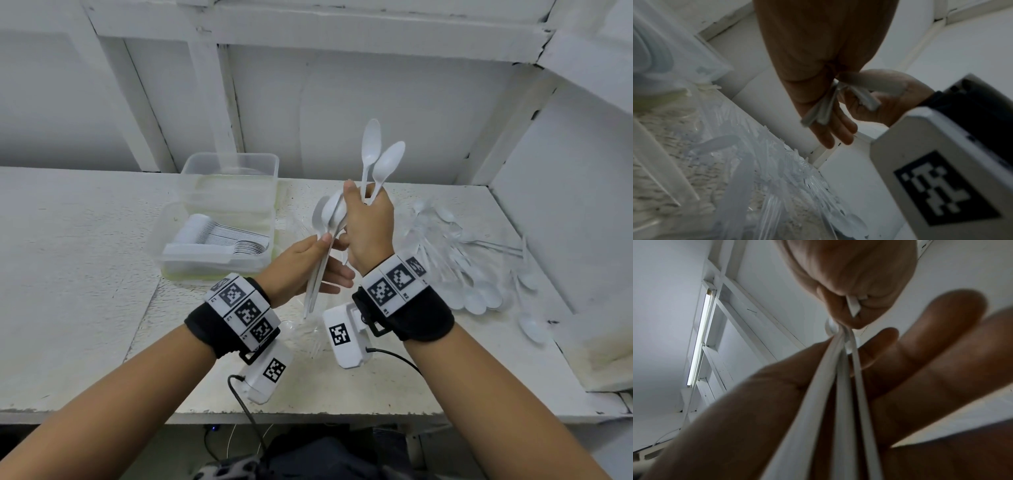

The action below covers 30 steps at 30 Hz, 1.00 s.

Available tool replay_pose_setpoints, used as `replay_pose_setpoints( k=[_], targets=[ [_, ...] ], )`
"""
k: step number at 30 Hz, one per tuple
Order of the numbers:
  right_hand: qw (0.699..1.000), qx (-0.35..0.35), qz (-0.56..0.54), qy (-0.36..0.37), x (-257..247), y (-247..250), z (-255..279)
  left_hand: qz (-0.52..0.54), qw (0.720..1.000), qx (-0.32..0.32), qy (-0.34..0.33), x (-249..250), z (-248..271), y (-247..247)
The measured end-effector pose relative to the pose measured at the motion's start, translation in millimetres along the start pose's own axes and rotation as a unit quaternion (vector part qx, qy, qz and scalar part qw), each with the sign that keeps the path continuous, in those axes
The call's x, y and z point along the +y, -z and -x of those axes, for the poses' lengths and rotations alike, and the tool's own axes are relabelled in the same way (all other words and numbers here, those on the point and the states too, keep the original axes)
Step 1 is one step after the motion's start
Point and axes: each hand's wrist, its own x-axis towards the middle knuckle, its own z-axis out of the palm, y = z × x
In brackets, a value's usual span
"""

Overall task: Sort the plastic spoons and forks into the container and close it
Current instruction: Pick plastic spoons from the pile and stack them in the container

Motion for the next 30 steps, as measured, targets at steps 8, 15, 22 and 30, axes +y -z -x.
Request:
replay_pose_setpoints(
  k=[8, 15, 22, 30],
  targets=[
    [0.998, -0.048, 0.041, -0.015, 3, -8, -5, 0.116, 0.99, -0.057, 0.049, -1, -3, 14],
    [0.991, -0.075, 0.111, -0.015, 10, -4, -12, 0.066, 0.995, -0.025, 0.074, -5, -9, 20],
    [0.985, -0.105, 0.138, -0.014, 5, -7, -8, -0.056, 0.997, -0.034, 0.035, -4, -7, 18],
    [0.983, -0.141, 0.115, -0.033, 2, 5, -7, -0.078, 0.996, -0.027, 0.032, -1, -7, 28]
  ],
)
